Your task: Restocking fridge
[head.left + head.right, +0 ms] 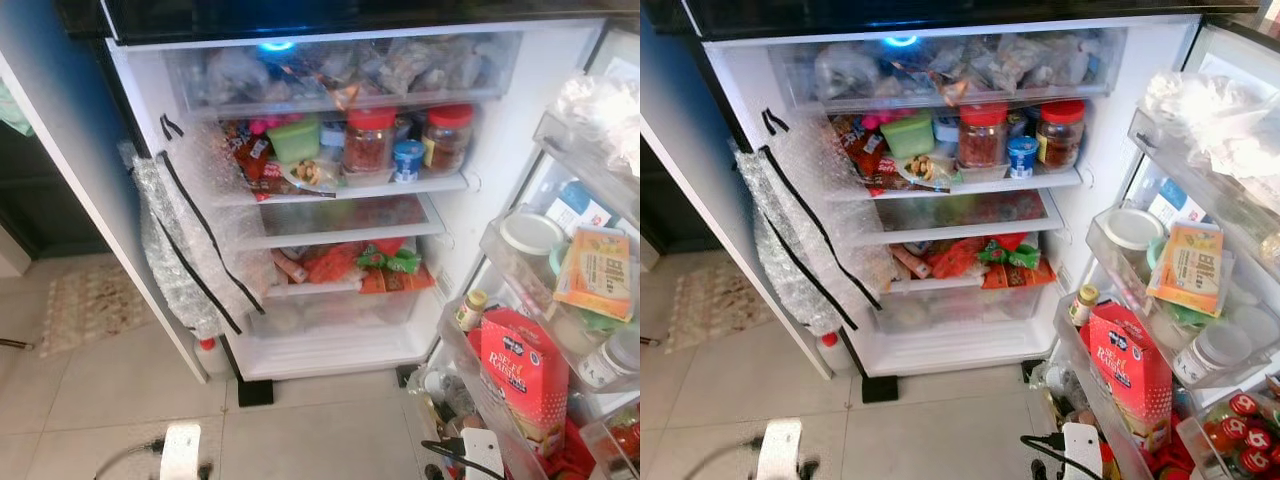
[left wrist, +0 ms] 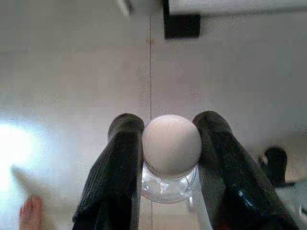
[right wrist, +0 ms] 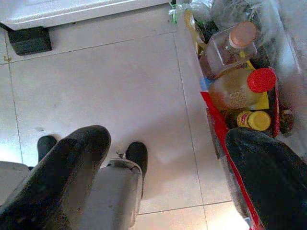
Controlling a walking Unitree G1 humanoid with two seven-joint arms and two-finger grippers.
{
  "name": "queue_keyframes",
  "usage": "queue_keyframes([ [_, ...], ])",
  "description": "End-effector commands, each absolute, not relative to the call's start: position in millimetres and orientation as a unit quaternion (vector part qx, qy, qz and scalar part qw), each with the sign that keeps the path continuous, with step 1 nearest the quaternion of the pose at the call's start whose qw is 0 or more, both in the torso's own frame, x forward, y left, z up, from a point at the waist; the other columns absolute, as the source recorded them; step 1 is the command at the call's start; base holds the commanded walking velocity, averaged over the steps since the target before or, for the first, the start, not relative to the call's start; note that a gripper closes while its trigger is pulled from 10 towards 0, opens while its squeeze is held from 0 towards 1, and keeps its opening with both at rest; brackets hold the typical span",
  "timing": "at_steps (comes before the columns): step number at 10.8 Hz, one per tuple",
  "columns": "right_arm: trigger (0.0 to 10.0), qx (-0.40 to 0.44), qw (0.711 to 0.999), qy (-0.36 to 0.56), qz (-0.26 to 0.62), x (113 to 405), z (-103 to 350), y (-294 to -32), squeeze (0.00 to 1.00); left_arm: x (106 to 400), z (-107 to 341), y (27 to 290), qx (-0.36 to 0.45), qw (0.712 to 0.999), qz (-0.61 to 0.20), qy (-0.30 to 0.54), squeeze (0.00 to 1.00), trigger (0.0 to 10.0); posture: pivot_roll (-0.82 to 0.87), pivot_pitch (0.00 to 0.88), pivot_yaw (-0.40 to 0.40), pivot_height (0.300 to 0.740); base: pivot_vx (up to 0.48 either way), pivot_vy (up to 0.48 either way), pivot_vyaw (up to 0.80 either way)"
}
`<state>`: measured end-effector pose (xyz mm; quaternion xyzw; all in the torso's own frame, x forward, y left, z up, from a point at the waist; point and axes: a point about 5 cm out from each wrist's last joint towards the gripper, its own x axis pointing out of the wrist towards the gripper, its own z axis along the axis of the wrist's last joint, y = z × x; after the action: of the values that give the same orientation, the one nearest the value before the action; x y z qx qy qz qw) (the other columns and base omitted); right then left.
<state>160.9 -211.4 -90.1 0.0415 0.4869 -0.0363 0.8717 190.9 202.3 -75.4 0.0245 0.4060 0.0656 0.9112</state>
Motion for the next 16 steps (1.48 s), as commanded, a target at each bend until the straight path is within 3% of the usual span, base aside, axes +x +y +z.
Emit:
queue_keyframes([
  [1, 10.0, 0.029, 0.869, 0.493, -0.031, 158.9, -91.2, -210.6, 0.00, 204.6, -66.0, 205.5, 0.037, 0.925, 0.055, 0.373, 0.00, 10.0, -0.06, 0.009, 0.011, 0.740, 0.000, 0.000, 0.00],
  [8, 10.0, -0.037, 0.868, 0.490, -0.075, 158.5, -88.3, -227.5, 0.00, 270.3, -9.4, 186.2, 0.050, 0.982, -0.021, 0.182, 0.00, 10.0, -0.05, 0.033, 0.006, 0.740, 0.000, 0.000, 0.00],
  [16, 10.0, -0.090, 0.874, 0.472, -0.065, 168.1, -83.3, -229.1, 0.00, 319.4, 58.9, 160.1, 0.004, 0.996, -0.088, 0.025, 0.00, 10.0, -0.05, 0.039, 0.007, 0.740, 0.000, 0.000, 0.00],
])
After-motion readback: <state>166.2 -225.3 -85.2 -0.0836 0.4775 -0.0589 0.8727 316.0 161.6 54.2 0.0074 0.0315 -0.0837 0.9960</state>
